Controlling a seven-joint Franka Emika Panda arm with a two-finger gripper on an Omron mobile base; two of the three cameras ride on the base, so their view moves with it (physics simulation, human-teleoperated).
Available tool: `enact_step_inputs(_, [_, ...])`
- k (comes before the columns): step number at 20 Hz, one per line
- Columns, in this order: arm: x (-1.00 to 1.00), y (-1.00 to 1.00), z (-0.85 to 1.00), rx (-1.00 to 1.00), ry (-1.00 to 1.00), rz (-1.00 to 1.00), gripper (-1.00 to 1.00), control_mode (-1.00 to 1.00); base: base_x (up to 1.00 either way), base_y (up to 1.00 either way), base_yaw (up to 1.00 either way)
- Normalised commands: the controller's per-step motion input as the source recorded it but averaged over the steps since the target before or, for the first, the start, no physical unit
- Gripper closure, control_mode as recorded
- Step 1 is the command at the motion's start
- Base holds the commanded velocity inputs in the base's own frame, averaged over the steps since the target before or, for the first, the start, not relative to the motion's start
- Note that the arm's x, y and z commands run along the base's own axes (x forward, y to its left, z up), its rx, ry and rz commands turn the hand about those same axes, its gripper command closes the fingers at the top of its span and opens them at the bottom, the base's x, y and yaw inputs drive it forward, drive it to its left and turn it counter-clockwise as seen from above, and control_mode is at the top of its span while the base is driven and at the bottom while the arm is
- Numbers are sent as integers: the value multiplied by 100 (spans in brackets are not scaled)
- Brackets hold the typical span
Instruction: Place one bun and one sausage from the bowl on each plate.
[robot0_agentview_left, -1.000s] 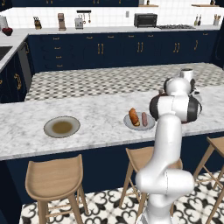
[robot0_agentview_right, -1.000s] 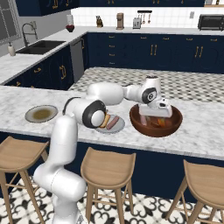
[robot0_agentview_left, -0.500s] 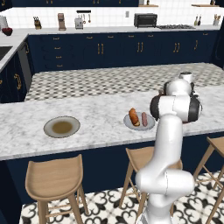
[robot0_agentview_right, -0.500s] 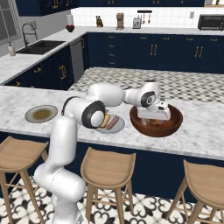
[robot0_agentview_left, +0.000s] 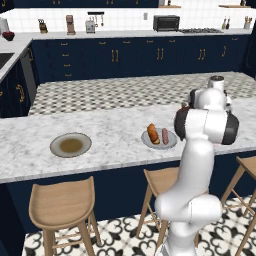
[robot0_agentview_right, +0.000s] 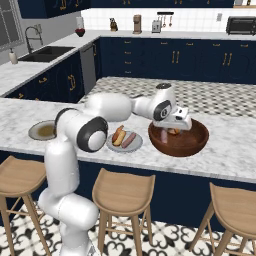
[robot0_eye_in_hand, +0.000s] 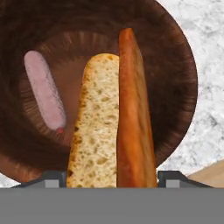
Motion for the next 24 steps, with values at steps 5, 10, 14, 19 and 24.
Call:
enact_step_inputs(5, [-81,31,94,-2,-34,1,100,-100,0,0,0])
enact_step_inputs(10, [-75,97,58,-3,-24,6,100,-100,0,0,0])
enact_step_inputs(14, [-58,97,63,-6,-16,6,100,-100,0,0,0])
enact_step_inputs(19, [-57,79,75,-4,-5,3,100,-100,0,0,0])
enact_step_inputs(24, [-55,43,60,0,-1,2,100,-100,0,0,0])
